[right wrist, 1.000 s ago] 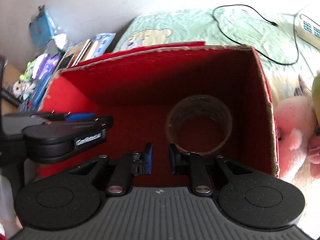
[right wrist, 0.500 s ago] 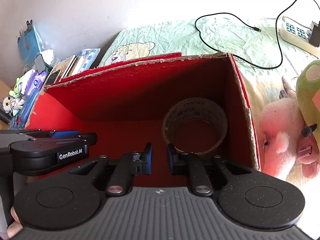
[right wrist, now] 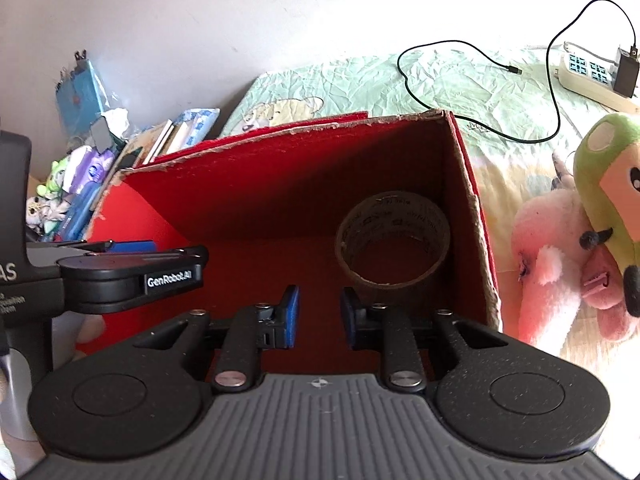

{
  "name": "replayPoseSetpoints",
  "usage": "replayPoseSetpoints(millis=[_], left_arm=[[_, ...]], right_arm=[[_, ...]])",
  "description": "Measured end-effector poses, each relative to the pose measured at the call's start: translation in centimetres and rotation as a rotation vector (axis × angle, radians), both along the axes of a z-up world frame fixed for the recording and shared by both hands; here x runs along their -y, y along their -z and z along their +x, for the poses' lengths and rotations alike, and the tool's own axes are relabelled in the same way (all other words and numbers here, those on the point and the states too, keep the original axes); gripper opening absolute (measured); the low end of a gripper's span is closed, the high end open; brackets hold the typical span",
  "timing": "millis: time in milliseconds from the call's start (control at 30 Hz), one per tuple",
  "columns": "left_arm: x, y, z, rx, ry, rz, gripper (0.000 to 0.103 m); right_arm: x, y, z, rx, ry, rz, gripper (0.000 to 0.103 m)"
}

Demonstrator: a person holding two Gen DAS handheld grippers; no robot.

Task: Organize objects
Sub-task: 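Withdraw the right gripper from the box toward the items beside it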

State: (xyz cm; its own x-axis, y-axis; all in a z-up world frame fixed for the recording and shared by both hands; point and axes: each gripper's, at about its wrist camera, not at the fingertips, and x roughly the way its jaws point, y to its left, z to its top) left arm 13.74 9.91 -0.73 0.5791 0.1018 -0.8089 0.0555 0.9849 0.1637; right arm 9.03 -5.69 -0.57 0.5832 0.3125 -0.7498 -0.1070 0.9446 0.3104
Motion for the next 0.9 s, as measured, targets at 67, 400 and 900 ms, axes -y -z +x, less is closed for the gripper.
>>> replayPoseSetpoints(millis=[67,400,900], left_arm=[[0.2,-0.4,-0.7,0.013,0.003,0.003,0.065],[1.9,-3.7,-3.7,0.109,-0.028,0.074,0.090],[3.0,-5.9,-7.1,0.116,-0.103,0.118,0.092]], right_arm=[[0.1,-0.3,-0.5,0.009,0.002,0.010,0.026],[0.7,-2.3,-2.7,0.103,0.000,0.009,0.038],[3.3,-2.6,-4.9,0.106,0.009,0.077,0.039]])
